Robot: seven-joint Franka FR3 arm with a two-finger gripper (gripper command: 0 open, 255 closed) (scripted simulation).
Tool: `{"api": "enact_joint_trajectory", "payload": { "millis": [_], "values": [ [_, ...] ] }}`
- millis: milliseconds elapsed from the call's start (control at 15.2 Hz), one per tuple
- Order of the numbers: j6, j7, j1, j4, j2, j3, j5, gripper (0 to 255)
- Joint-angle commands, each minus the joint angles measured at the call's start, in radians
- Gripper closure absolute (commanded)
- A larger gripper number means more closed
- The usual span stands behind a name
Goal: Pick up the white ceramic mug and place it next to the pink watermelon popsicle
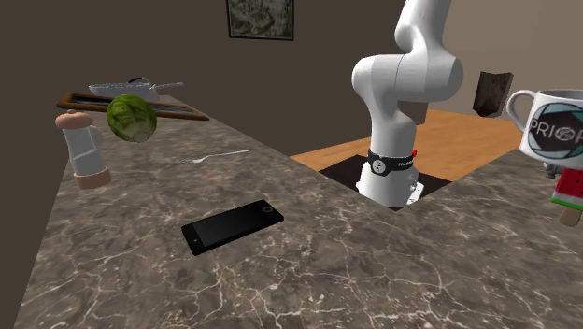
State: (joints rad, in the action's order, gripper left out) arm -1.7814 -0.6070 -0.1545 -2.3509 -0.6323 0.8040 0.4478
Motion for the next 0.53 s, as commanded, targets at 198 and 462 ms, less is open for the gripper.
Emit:
{"api": "enact_joint_trajectory", "payload": {
  "millis": [198,462],
  "values": [
    [-0.072,0.000,0.002,-0.052,0.017,0.035,0.016,255],
    [-0.129,0.001,0.006,-0.090,0.034,0.063,0.028,255]
  ]
}}
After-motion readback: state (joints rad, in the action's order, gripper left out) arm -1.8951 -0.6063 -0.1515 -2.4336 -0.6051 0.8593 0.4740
